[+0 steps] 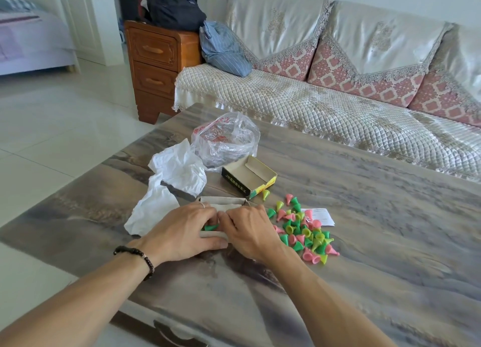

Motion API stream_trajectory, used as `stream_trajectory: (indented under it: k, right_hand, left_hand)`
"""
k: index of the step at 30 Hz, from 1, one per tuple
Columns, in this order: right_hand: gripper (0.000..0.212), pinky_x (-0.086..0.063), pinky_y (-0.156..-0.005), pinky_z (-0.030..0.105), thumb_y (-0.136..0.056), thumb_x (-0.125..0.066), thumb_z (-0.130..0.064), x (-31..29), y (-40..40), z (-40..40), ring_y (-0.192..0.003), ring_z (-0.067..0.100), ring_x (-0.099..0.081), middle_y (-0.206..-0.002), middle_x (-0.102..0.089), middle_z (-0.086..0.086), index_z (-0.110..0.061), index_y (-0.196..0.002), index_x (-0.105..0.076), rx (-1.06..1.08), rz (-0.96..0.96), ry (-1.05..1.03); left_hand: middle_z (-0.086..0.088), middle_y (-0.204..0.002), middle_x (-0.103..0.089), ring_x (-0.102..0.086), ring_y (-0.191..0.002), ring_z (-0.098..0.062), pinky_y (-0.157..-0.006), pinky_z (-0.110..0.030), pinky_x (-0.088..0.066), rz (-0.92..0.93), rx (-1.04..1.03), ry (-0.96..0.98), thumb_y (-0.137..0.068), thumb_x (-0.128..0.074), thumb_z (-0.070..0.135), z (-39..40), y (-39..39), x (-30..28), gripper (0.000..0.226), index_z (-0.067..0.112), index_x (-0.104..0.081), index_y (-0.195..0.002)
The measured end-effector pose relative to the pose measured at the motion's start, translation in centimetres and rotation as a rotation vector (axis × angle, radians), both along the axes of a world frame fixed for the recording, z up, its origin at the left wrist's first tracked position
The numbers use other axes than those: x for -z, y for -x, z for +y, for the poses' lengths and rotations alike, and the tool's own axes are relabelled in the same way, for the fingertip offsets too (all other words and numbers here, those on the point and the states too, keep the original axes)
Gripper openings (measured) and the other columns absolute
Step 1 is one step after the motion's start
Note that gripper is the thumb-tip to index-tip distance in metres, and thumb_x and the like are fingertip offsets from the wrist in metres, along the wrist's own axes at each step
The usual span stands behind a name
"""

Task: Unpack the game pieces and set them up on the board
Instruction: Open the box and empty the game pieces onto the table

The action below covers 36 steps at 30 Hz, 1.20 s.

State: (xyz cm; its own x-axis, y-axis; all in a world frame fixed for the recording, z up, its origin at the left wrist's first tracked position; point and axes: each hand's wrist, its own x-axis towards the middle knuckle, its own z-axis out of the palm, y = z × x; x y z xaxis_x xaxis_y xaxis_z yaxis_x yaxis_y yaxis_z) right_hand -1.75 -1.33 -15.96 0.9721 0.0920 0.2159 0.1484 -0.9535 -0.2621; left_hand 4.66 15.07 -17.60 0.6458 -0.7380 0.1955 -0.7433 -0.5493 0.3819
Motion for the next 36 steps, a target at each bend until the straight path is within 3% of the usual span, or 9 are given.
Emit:
stream_trajectory:
  k: [4, 9, 13, 16, 20, 24, 30, 33, 36]
  right_hand:
    - [0.048, -0.033, -0.058, 0.035, -0.100, -0.039, -0.030, -0.1, -0.6, -0.2, -0.051, 0.018, -0.038, -0.050, -0.035, -0.005, -0.020, -0.054, -0.028, 0.132, -0.014, -0.351]
    - [0.051, -0.026, -0.050, 0.034, -0.100, -0.037, -0.044, -0.8, -0.6, -0.1, -0.049, 0.010, -0.026, -0.048, -0.028, -0.007, -0.019, -0.057, -0.025, 0.270, -0.142, -0.670]
    - [0.050, -0.022, -0.048, 0.036, -0.101, -0.035, -0.040, -1.4, 0.3, -1.3, -0.049, 0.008, -0.021, -0.045, -0.023, -0.008, -0.023, -0.057, -0.019, 0.357, -0.402, -0.562]
    - [0.049, -0.017, -0.046, 0.024, -0.102, -0.036, -0.037, -1.1, 1.3, -2.9, -0.047, 0.009, -0.021, -0.043, -0.026, -0.008, -0.023, -0.059, -0.017, 0.351, -0.374, -0.564]
    - [0.050, -0.020, -0.047, 0.027, -0.101, -0.038, -0.036, -0.4, 2.4, -4.2, -0.045, 0.010, -0.023, -0.041, -0.030, -0.009, -0.022, -0.058, -0.018, 0.362, -0.302, -0.533]
    - [0.050, -0.020, -0.048, 0.029, -0.101, -0.040, -0.036, -0.5, 2.5, -4.4, -0.044, 0.010, -0.027, -0.042, -0.026, -0.010, -0.020, -0.056, -0.022, 0.350, -0.261, -0.487]
    - [0.051, -0.018, -0.044, 0.024, -0.101, -0.040, -0.035, -0.7, 2.5, -4.2, -0.042, 0.010, -0.032, -0.044, -0.028, -0.010, -0.019, -0.056, -0.024, 0.320, -0.269, -0.436]
    - [0.052, -0.021, -0.044, 0.027, -0.101, -0.041, -0.034, -0.9, 2.6, -4.3, -0.043, 0.010, -0.032, -0.043, -0.028, -0.009, -0.021, -0.055, -0.023, 0.328, -0.289, -0.419]
    - [0.053, -0.032, -0.049, 0.038, -0.101, -0.040, -0.037, -0.9, 3.0, -4.5, -0.044, 0.013, -0.034, -0.043, -0.033, -0.007, -0.019, -0.054, -0.024, 0.345, -0.268, -0.420]
  left_hand:
    - [0.022, -0.084, -0.054, -0.052, -0.080, -0.001, -0.069, -0.028, -0.046, 0.002, -0.040, 0.045, -0.067, -0.040, 0.089, -0.6, 0.3, 0.1, 0.060, 0.036, -0.043, -0.096]
    - [0.014, -0.074, -0.048, -0.046, -0.077, -0.006, -0.065, -0.028, -0.039, -0.036, 0.018, -0.017, -0.074, -0.029, 0.086, -0.6, 0.1, 0.2, 0.049, 0.039, -0.041, -0.081]
    - [0.011, -0.069, -0.047, -0.047, -0.072, -0.010, -0.062, -0.032, -0.039, -0.067, 0.024, -0.030, -0.077, -0.021, 0.084, -0.7, 0.1, 0.0, 0.057, 0.030, -0.040, -0.073]
    - [0.005, -0.062, -0.053, -0.050, -0.062, -0.013, -0.058, -0.035, -0.040, -0.024, -0.033, 0.016, -0.088, -0.018, 0.070, -1.2, -0.1, -0.3, 0.058, 0.022, -0.039, -0.064]
    - [0.003, -0.052, -0.045, -0.046, -0.054, -0.012, -0.054, -0.035, -0.036, -0.010, -0.070, -0.009, -0.095, -0.034, 0.053, -2.0, -0.4, -0.5, 0.050, 0.020, -0.038, -0.058]
    - [0.004, -0.049, -0.043, -0.046, -0.051, -0.013, -0.051, -0.033, -0.036, 0.036, -0.103, 0.046, -0.086, -0.052, 0.057, -2.3, -0.7, -0.8, 0.052, 0.015, -0.042, -0.057]
    - [0.008, -0.052, -0.044, -0.045, -0.053, -0.010, -0.053, -0.029, -0.032, 0.278, -0.277, 0.376, -0.083, -0.066, 0.051, -2.7, -1.1, -1.0, 0.050, 0.018, -0.044, -0.053]
    - [0.007, -0.049, -0.044, -0.049, -0.053, -0.020, -0.064, -0.034, -0.038, 0.113, -0.279, 0.362, -0.088, -0.056, 0.053, -2.9, -0.6, -1.6, 0.047, 0.020, -0.044, -0.057]
    - [0.010, -0.041, -0.033, -0.036, -0.040, -0.012, -0.075, -0.037, -0.039, -0.177, -0.206, 0.294, -0.091, -0.051, 0.051, -3.5, 0.1, -2.5, 0.044, 0.021, -0.044, -0.061]
